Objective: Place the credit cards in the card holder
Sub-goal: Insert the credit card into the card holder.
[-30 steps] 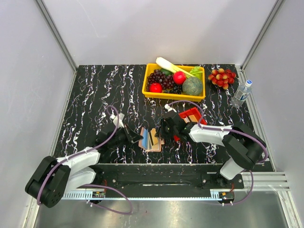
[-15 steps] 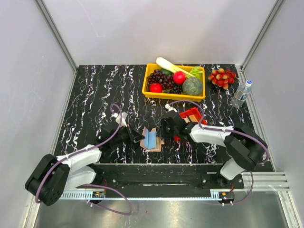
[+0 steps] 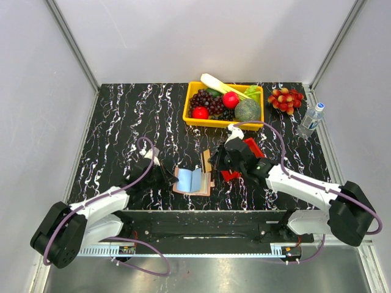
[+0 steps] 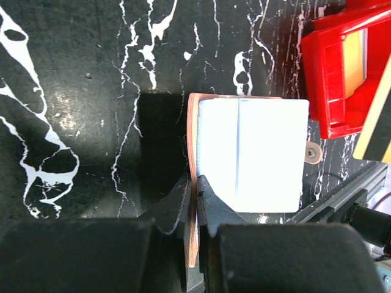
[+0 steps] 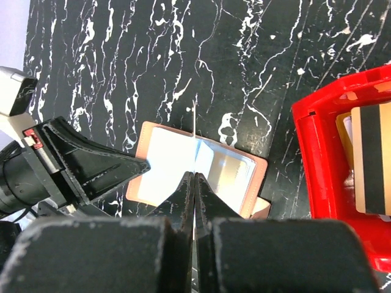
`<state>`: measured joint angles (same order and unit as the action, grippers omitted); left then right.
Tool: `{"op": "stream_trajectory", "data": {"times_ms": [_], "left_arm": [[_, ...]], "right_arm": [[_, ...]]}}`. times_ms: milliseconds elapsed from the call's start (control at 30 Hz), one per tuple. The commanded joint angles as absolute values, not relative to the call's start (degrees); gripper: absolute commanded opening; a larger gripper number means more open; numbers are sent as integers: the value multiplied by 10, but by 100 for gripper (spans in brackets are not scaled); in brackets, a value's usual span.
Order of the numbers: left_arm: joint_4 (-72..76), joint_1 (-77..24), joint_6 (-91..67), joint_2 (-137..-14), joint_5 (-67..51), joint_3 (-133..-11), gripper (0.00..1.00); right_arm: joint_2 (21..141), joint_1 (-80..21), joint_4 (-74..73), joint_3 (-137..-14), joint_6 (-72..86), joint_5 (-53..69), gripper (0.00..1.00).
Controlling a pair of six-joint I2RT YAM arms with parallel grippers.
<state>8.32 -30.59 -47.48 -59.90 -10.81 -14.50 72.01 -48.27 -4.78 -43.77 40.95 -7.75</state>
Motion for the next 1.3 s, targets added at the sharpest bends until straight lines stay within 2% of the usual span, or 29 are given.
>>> {"op": "stream_trajectory", "data": {"times_ms": [0, 233, 467, 633, 700, 833, 1267], "left_arm": [[63, -308, -463, -606, -79, -143, 0], [69, -308, -465, -613, -83, -148, 0], [68, -308, -467, -613, -78, -144, 0], [69, -308, -473, -621, -76, -140, 0], [69, -308, -476, -616, -75, -134, 6], [73, -308, -482, -578, -69, -120, 30], [51, -308, -504, -469, -40, -93, 55]], "right_arm": [[735, -487, -8, -422, 427, -50, 0], [781, -488, 83, -398, 463, 26, 0], [795, -497, 83, -398, 475, 13, 0], [848, -497, 190, -344, 546, 40, 0], [865, -497, 220, -333, 549, 52, 0], [896, -498, 228, -344, 547, 62, 0], [870, -504, 191, -354, 524, 33, 0]]}}
